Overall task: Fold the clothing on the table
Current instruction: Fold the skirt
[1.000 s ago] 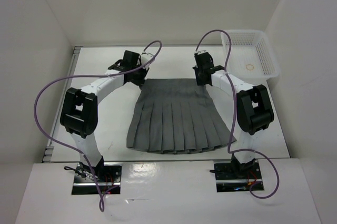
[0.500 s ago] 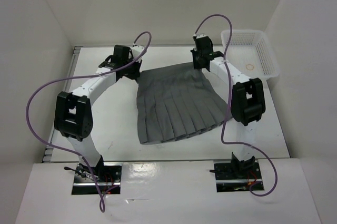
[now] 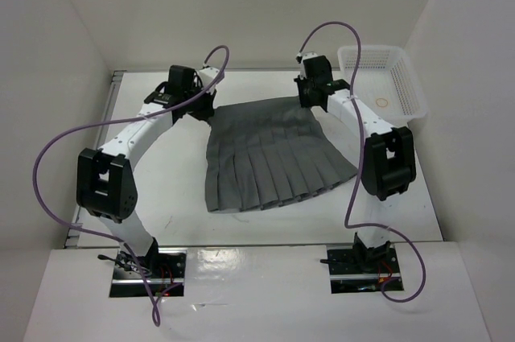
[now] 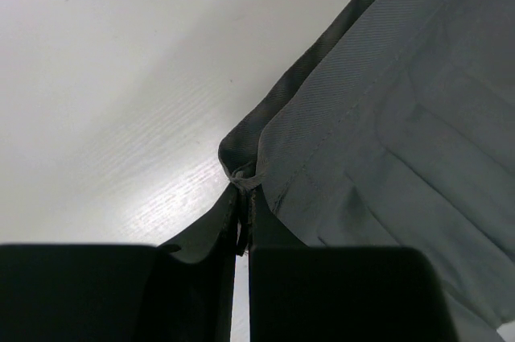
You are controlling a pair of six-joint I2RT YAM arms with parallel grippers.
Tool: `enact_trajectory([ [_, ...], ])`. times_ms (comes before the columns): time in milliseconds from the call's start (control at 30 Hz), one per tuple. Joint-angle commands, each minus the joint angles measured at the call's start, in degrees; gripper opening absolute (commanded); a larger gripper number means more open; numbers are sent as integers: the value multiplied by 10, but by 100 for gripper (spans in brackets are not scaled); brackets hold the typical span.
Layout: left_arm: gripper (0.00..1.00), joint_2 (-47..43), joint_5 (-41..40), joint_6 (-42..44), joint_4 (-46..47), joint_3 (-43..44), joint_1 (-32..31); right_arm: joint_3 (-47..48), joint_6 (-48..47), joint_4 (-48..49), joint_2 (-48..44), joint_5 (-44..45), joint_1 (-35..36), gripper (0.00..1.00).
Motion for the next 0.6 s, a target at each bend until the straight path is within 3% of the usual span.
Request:
enact_trajectory([
  [0,0,-52,-15,46,-55,-23,18,-22,-51,-34,-67,32,-22,0],
  [133,0,-72,-15,76,-99,-36,18,-39,-93,-60,-116,13,-22,0],
  [333,0,-106,61,123,-188,-41,11,-58,-165,-149,-148,-38,-22,0],
  [567,6,-117,122,179,-323,-46,-46,-89,-256,-258,-161,-81,-22,0],
])
